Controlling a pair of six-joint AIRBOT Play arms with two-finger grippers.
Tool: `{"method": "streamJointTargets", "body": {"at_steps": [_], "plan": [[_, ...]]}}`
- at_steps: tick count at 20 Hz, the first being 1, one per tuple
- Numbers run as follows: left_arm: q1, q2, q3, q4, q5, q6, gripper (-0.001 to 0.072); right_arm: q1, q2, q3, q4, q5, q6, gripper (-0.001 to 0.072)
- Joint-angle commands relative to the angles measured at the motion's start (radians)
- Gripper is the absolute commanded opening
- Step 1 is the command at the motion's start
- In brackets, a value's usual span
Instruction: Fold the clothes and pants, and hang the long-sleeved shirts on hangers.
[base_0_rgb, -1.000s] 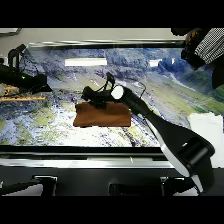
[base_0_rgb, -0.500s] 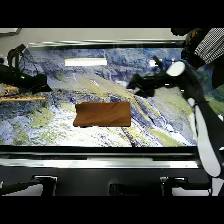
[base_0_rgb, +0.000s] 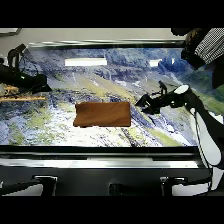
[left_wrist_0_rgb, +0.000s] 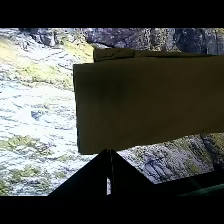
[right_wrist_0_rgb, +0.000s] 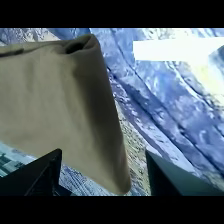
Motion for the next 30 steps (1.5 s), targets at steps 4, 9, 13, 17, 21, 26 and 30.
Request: {"method": "streamJointTargets", "body": {"at_steps": [4,9,13,17,21,26,30], "plan": [[0.0,0.0,0.0,0.0,0.001,0.0,0.0016,0.109,-0.075,-0.031,0.066,-0.075,-0.052,0.0591],[0.0,0.0,0.0,0.0,0.002,0.0,0.0016,0.181,-0.078,-0.03,0.066,-0.148,-0.011,0.0482],[0.001,0.0,0.0,0.0,0.002,0.0,0.0016,0.186,-0.076,-0.03,0.09,-0.127,-0.016,0.0026],[0.001,0.0,0.0,0.0,0.001,0.0,0.0016,0.15,-0.038,0.058,0.092,-0.112,0.044,0.0028],[0.001,0.0,0.0,0.0,0.001,0.001,0.0016,0.0,-0.032,0.235,0.089,-0.078,0.137,0.0028],[0.001,0.0,0.0,0.0,0.0,0.0,0.0017,-0.214,-0.031,0.403,0.088,-0.084,0.193,0.0028],[0.0,0.0,0.0,0.0,0.001,0.0,0.0016,-0.393,-0.032,0.458,0.087,-0.16,0.216,0.0028]]}}
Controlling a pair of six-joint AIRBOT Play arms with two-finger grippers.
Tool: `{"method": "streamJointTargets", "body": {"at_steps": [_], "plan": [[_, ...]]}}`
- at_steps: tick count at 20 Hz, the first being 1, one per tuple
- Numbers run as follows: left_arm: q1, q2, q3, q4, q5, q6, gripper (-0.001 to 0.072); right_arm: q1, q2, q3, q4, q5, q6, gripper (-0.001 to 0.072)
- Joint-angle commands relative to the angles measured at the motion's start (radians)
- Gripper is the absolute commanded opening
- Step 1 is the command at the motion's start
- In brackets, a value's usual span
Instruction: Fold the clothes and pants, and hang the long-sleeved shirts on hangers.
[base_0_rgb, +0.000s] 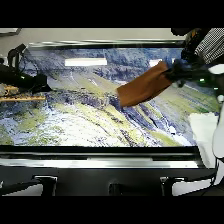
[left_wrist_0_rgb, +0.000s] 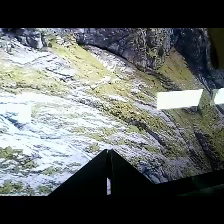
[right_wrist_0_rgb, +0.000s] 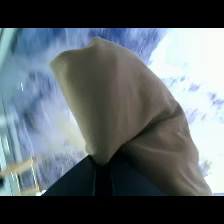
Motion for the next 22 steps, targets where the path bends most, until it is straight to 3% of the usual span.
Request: {"method": "streamJointTargets", "body": {"at_steps": [1,6,10,13,16,22], "plan": [[0.0,0.0,0.0,0.0,0.0,0.0,0.0016,-0.165,0.001,0.054,0.001,-0.074,0.033,0.0028],[-0.002,0.0,0.0,-0.008,-0.005,0.0,0.0016,-0.338,0.005,0.055,-0.005,-0.137,0.11,0.0027],[-0.002,0.0,0.0,-0.008,-0.006,0.0,0.0016,-0.447,0.048,0.055,-0.149,-0.109,0.301,0.0027],[-0.002,0.0,0.0,-0.008,-0.01,0.0,0.0016,-0.491,0.122,0.055,-0.414,0.002,0.483,0.0026],[-0.002,0.0,0.0,-0.008,-0.012,0.0,0.0017,-0.495,0.189,0.055,-0.635,0.153,0.573,0.0026],[-0.002,0.0,0.0,-0.008,-0.012,0.0,0.0016,-0.494,0.261,0.055,-0.681,0.383,0.609,0.0027]]}}
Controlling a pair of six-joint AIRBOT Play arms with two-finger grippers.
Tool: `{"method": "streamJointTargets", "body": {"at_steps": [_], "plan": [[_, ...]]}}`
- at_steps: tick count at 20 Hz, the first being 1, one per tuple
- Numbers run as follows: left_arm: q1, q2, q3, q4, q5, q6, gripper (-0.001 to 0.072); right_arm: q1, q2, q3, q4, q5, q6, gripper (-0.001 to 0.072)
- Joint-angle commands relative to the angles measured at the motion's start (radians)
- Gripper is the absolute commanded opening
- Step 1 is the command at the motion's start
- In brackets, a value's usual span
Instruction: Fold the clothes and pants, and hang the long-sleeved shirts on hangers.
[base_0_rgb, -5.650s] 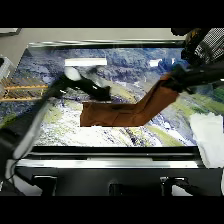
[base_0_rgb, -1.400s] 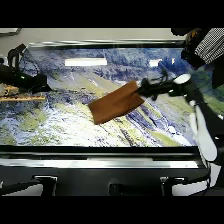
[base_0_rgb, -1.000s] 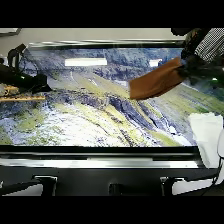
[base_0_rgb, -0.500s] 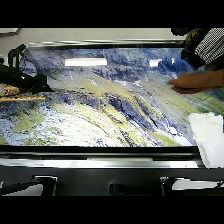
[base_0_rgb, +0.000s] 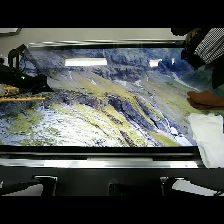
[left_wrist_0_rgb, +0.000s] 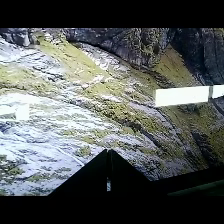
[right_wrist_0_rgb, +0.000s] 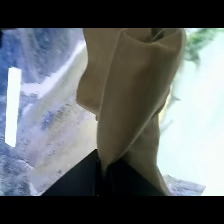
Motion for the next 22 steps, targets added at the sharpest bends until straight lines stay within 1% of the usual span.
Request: {"method": "streamJointTargets", "body": {"at_steps": [1,3,5,7,9,12,17,22], "plan": [[-0.001,0.0,0.0,0.0,0.0,0.0,0.0017,-0.002,0.039,0.0,-0.079,0.161,0.041,0.0027],[-0.002,0.0,0.0,0.0,0.0,0.0,0.0017,-0.002,0.05,0.0,-0.13,0.241,0.04,0.0027],[-0.006,0.0,0.0,0.0,0.0,0.001,0.0016,-0.002,0.06,-0.001,-0.224,0.311,0.031,0.0027],[-0.012,0.0,0.0,0.0,0.0,0.001,0.0016,-0.002,0.062,-0.001,-0.303,0.364,-0.018,0.0027],[-0.019,0.0,-0.001,0.001,0.0,0.001,0.0017,-0.002,0.072,-0.031,-0.342,0.396,-0.052,0.0027],[-0.029,0.0,-0.001,0.001,0.0,0.004,0.0016,-0.002,0.12,-0.159,-0.405,0.384,-0.058,0.0027],[-0.037,0.0,-0.003,0.001,0.0,0.003,0.0017,-0.002,0.154,-0.401,-0.531,0.373,-0.118,0.0028],[-0.038,0.0,-0.019,0.001,0.0,0.003,0.0016,-0.002,0.154,-0.488,-0.621,0.296,-0.133,0.0028]]}}
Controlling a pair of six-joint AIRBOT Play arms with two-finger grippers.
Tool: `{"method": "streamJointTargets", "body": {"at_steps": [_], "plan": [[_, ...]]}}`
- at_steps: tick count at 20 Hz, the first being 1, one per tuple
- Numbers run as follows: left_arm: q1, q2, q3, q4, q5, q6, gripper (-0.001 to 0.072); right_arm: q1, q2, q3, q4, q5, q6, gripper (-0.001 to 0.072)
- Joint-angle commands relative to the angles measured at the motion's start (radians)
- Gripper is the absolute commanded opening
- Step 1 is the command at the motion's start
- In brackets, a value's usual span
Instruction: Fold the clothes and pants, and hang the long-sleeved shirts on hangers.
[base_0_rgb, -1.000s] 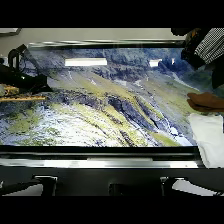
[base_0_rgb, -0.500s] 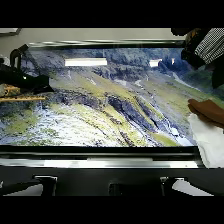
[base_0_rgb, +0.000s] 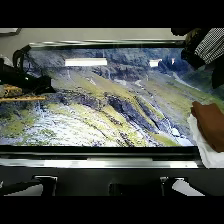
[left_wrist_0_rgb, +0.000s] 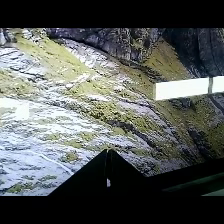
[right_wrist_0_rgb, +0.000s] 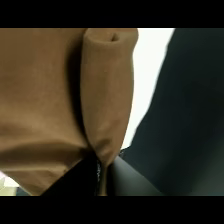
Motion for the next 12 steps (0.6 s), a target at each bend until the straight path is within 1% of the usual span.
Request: {"method": "streamJointTargets", "body": {"at_steps": [1,4,8,12], "plan": [[-0.001,0.0,-0.016,0.0,0.0,0.0,0.0016,0.0,0.003,-0.068,-0.071,-0.056,-0.015,0.0028],[-0.001,0.0,-0.038,0.0,0.0,0.0,0.0016,0.0,0.003,-0.116,-0.077,-0.069,-0.014,0.0028],[-0.001,0.0,-0.048,0.0,0.001,0.0,0.0016,-0.001,0.003,-0.175,-0.143,-0.048,-0.015,0.0028],[-0.001,0.0,-0.048,0.0,0.001,0.0,0.0017,-0.001,0.003,-0.18,-0.18,-0.05,-0.014,0.0028]]}}
